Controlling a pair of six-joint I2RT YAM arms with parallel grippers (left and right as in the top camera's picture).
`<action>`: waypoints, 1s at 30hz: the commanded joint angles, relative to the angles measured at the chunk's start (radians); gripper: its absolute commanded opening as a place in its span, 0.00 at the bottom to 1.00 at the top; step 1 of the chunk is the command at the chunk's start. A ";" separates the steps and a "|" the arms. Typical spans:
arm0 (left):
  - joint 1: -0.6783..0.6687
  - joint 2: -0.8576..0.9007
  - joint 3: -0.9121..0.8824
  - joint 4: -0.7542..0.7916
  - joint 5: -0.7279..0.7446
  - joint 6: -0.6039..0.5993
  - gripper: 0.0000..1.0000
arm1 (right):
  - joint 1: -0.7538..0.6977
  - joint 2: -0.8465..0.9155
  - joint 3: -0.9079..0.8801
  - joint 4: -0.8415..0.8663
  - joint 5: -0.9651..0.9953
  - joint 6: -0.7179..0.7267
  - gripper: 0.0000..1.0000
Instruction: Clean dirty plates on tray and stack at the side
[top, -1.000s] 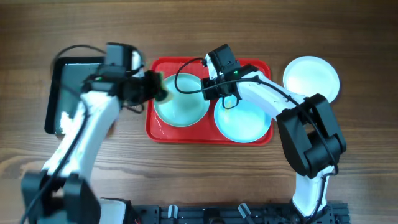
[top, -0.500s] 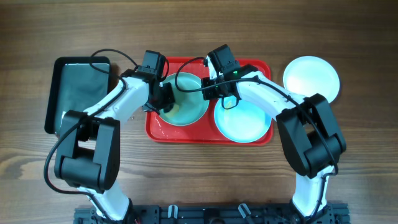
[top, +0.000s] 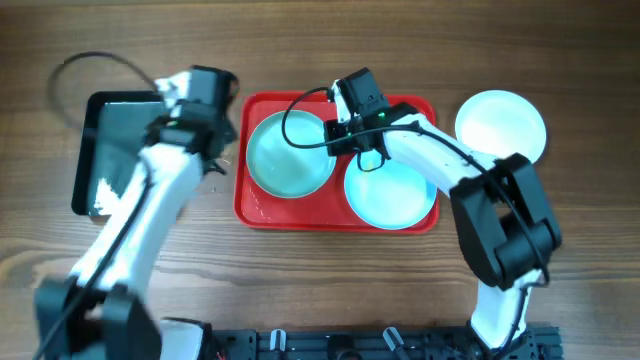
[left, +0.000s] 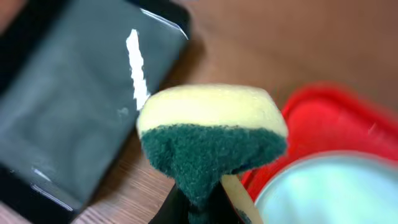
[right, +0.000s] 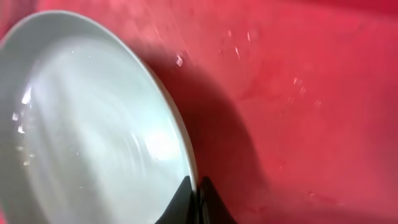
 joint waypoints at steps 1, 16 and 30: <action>0.145 -0.097 0.021 -0.021 0.145 -0.092 0.04 | 0.029 -0.168 0.009 0.011 0.064 -0.209 0.04; 0.539 -0.027 0.010 -0.109 0.387 -0.009 0.04 | 0.513 -0.357 0.009 0.469 1.132 -1.766 0.04; 0.538 -0.027 0.010 -0.110 0.406 -0.009 0.04 | 0.364 -0.357 0.008 0.517 1.217 -1.219 0.05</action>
